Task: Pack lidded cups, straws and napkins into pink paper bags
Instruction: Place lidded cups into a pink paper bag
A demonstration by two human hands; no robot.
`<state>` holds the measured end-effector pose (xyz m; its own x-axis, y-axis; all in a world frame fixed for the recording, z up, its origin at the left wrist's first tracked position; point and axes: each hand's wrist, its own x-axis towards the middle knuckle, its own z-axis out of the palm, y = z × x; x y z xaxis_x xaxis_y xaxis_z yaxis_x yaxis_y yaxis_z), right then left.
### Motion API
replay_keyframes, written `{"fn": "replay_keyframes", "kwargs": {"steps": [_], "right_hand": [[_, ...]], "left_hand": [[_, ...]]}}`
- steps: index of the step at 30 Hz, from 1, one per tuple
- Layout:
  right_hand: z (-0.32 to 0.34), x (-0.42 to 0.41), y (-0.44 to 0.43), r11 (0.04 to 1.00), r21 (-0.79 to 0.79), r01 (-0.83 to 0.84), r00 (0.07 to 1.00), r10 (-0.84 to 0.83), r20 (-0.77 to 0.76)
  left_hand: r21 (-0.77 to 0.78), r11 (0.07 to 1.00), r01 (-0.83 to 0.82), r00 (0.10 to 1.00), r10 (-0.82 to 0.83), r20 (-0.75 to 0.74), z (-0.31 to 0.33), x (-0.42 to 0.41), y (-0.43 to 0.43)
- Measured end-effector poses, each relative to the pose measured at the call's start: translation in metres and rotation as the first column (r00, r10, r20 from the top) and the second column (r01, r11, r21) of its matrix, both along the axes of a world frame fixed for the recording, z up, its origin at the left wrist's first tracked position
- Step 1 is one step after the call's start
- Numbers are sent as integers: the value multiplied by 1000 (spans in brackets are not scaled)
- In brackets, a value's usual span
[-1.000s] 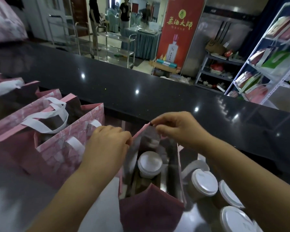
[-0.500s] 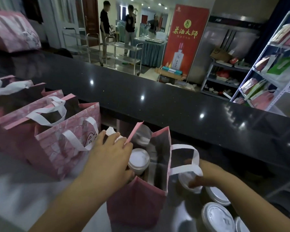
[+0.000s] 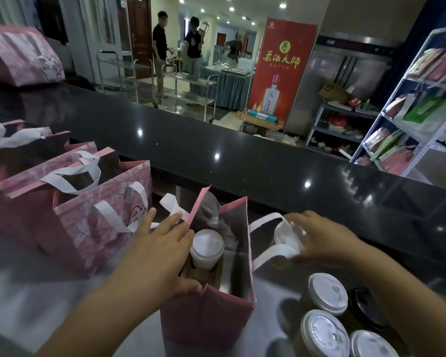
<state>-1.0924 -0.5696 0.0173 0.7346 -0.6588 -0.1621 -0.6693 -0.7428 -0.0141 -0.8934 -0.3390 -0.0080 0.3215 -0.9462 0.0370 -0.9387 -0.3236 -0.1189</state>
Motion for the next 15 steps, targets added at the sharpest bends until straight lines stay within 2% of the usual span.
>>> {"fn": "replay_keyframes", "kwargs": {"steps": [7, 9, 12, 13, 15], "right_hand": [[87, 18, 11, 952, -280, -126, 990, 140, 33], [105, 29, 21, 939, -317, -135, 977, 179, 115], [116, 49, 46, 950, -219, -224, 930, 276, 241], [113, 57, 56, 949, -158, -272, 925, 303, 230], [96, 74, 74, 931, -48, -363, 924, 366, 108]], "left_hand": [[-40, 998, 56, 995, -59, -85, -6, 12, 2], [-38, 996, 84, 986, -88, -138, -6, 16, 3], [-51, 992, 120, 974, -127, -188, -9, 22, 6], [-62, 990, 126, 972, -135, -193, -11, 24, 6], [-81, 987, 137, 964, -152, -217, -12, 28, 8]]}}
